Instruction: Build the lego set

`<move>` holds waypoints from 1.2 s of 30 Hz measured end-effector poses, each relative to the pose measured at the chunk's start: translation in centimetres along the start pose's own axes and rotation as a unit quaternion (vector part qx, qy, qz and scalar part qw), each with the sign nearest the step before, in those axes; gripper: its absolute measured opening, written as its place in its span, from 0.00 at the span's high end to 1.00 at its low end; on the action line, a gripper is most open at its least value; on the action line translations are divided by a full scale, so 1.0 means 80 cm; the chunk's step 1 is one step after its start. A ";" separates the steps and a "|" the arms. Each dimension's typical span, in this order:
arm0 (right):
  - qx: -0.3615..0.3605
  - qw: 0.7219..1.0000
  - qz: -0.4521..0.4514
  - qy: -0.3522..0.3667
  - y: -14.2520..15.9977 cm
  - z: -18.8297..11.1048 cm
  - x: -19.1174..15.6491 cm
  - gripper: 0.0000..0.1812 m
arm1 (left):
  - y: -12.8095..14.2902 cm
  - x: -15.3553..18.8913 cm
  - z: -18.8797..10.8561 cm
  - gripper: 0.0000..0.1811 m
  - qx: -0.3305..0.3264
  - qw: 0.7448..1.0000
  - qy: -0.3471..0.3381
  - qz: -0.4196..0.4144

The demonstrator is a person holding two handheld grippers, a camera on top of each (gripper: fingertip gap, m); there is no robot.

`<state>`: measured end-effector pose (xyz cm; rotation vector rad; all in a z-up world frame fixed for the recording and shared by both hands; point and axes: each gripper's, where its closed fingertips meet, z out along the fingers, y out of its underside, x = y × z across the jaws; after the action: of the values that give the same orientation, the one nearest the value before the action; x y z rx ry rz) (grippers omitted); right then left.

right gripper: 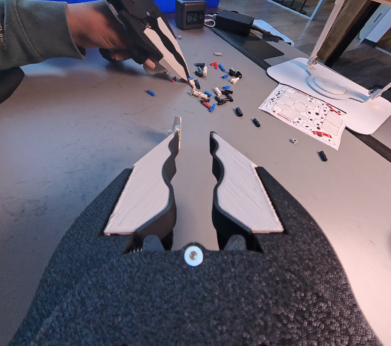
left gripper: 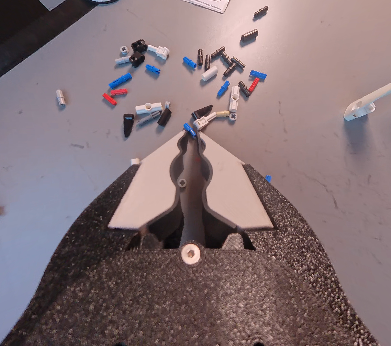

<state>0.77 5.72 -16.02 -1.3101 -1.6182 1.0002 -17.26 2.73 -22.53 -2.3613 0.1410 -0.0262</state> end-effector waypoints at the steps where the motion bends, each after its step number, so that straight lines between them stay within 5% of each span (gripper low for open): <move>1: -0.001 1.000 -0.002 0.000 0.000 0.000 0.000 0.84 | 0.000 -0.003 -0.002 0.96 0.001 1.000 -0.008 0.005; 5: -0.001 1.000 -0.011 0.003 -0.001 0.000 -0.001 0.84 | -0.009 0.013 -0.028 0.96 0.034 0.999 0.016 0.005; 10: -0.010 1.000 -0.017 -0.001 0.004 0.001 -0.005 0.84 | -0.006 0.094 -0.062 0.98 0.056 0.993 0.102 0.017; 17: -0.031 0.999 -0.040 -0.006 0.012 0.006 -0.013 0.83 | 0.017 0.172 -0.040 0.98 0.013 0.989 0.139 0.053; 32: -0.050 0.996 -0.069 0.007 0.021 0.010 -0.017 0.84 | 0.022 0.195 -0.026 0.97 0.005 0.993 0.099 0.070; 36: -0.049 0.996 -0.070 0.017 0.021 0.010 -0.015 0.84 | 0.021 0.200 -0.032 0.88 0.008 0.989 0.136 0.059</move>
<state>0.78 4.71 -17.95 -1.2529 -1.7262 0.8193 -1.64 -2.01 -22.24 -2.3201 0.4103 -0.2918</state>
